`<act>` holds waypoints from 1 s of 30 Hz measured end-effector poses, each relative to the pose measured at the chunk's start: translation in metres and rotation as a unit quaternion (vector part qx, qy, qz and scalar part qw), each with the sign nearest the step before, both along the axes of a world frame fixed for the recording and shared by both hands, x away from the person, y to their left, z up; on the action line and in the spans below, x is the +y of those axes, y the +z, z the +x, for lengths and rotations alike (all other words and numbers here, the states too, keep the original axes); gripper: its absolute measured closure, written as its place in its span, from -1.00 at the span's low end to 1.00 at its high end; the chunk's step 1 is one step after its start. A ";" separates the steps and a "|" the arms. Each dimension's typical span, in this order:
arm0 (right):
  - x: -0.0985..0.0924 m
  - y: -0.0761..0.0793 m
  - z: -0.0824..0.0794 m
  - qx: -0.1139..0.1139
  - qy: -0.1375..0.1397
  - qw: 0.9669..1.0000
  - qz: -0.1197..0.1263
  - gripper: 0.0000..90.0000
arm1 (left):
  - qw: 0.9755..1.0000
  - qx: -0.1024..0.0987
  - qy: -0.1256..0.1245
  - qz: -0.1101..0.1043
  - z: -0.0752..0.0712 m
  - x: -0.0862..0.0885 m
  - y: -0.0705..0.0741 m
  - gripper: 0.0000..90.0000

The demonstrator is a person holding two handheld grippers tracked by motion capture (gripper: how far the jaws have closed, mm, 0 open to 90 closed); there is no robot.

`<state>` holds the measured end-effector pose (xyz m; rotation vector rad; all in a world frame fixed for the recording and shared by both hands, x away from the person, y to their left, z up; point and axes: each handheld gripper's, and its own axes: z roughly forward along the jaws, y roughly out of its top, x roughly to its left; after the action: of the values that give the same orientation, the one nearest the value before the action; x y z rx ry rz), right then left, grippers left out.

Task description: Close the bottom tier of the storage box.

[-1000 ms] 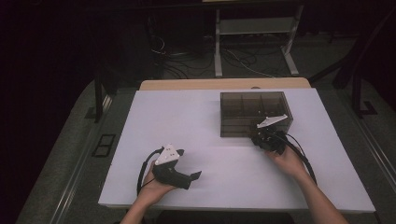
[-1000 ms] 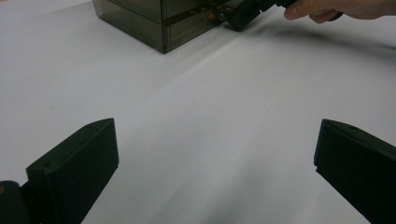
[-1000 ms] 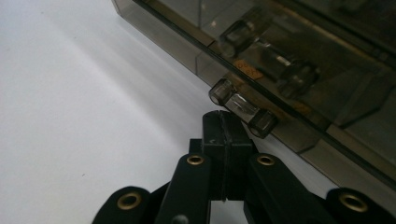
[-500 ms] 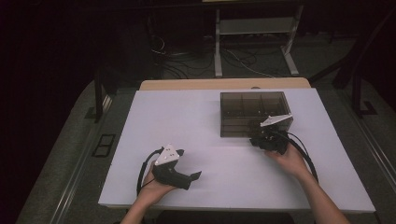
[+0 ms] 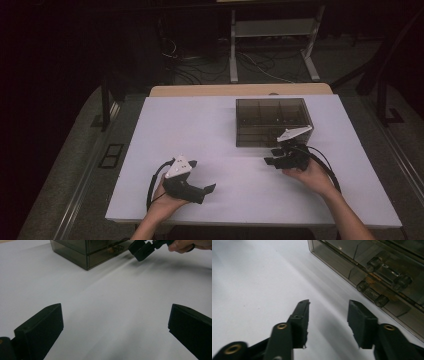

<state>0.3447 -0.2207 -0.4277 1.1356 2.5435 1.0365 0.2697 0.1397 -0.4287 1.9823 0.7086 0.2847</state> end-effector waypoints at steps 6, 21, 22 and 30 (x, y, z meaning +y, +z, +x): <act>-0.004 0.006 -0.008 -0.011 -0.003 1.000 0.001 -0.44 | 1.000 0.000 0.005 -0.005 -0.001 0.000 0.000 -1.00; -0.022 0.018 -0.033 -0.018 -0.012 0.999 0.043 -1.00 | 1.000 0.001 0.013 -0.014 -0.001 0.003 0.002 -1.00; -0.024 0.018 -0.034 -0.020 -0.014 0.999 0.046 -1.00 | 1.000 0.001 0.013 -0.014 -0.001 0.003 0.002 -1.00; -0.036 0.022 -0.045 -0.018 -0.027 0.997 0.071 -1.00 | 1.000 0.003 0.013 -0.014 0.000 0.003 0.002 -1.00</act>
<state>0.2993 -0.2569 -0.4059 1.2007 2.4304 1.2301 0.2701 0.1428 -0.4270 1.9485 0.7394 0.2840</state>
